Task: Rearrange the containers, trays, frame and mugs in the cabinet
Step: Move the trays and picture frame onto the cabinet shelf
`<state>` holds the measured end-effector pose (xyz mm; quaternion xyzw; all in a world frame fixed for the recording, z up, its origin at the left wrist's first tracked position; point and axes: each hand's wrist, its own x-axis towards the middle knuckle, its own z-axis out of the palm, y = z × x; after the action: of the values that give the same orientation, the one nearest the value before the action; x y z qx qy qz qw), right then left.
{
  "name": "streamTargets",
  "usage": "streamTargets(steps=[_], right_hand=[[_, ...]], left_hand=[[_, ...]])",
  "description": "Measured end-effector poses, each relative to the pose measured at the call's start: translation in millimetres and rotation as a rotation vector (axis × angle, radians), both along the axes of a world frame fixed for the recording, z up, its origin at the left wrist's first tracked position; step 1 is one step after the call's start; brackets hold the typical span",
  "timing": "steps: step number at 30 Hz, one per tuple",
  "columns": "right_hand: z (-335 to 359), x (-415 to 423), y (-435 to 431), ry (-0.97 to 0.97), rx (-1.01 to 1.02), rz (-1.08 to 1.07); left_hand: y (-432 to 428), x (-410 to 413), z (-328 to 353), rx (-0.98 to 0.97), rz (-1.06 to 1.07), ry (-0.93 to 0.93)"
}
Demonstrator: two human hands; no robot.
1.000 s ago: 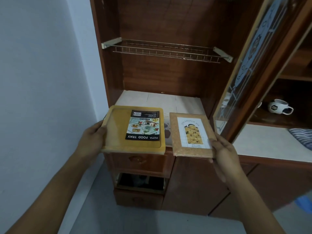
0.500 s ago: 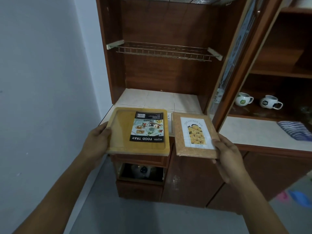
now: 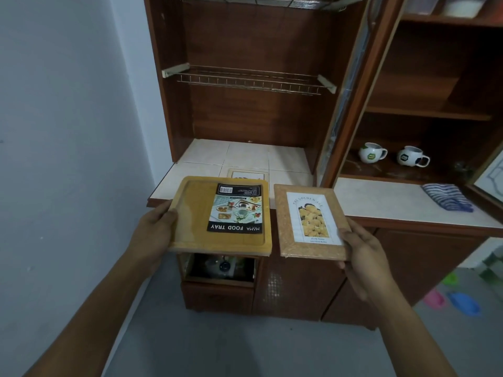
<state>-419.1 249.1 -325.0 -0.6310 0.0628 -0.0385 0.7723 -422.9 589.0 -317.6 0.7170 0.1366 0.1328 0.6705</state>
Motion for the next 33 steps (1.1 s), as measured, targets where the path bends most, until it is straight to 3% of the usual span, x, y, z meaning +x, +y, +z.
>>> streamTargets(steps=[16, 33], right_hand=[[12.5, -11.2, -151.5, 0.002, -0.05, 0.037], [14.4, -26.0, -222.9, 0.007, -0.044, -0.042]], left_hand=[[-142.4, -22.8, -6.5, -0.038, 0.053, -0.007], [-217.7, -3.9, 1.2, 0.003, -0.001, -0.023]])
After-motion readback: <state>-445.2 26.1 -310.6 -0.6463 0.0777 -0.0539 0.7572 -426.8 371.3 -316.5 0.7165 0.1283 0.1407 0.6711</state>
